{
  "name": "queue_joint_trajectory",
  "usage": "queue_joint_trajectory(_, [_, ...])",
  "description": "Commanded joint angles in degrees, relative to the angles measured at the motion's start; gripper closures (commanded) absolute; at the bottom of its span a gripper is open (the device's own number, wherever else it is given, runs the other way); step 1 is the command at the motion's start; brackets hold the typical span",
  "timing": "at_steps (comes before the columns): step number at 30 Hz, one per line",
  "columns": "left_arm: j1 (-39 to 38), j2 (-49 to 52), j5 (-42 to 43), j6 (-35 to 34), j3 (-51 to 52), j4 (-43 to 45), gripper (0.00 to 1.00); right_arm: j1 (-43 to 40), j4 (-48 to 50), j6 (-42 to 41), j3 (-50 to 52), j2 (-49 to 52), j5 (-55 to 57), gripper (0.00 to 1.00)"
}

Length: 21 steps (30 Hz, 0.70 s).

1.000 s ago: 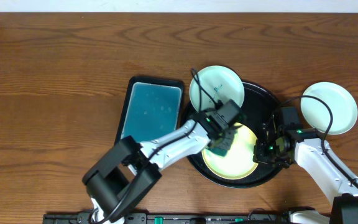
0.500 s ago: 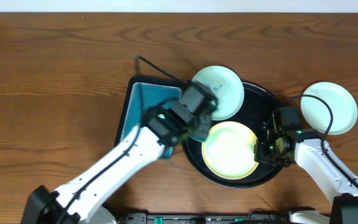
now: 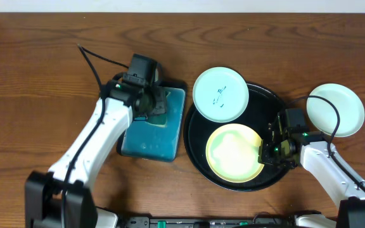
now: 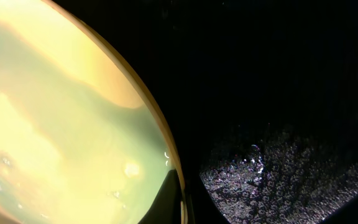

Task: Clean dirty plates on tray and stack at the side
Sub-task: 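Return the sponge to the basin with the left gripper, then lift the yellow plate off the black tray with the right gripper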

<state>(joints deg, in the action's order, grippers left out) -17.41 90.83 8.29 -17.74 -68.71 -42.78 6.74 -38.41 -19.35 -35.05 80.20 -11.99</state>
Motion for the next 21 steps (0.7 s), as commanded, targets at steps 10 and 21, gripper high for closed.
queue_joint_trajectory(10, [3.4, 12.0, 1.1, 1.7, 0.2, -0.2, 0.93, 0.5, -5.0, 3.4, -4.9, -1.7, -3.2, 0.99])
queue_joint_trajectory(21, [3.5, 14.8, -2.4, 1.6, 0.2, -0.7, 0.92, 0.5, -11.8, 5.3, -12.8, -6.7, 11.5, 0.99])
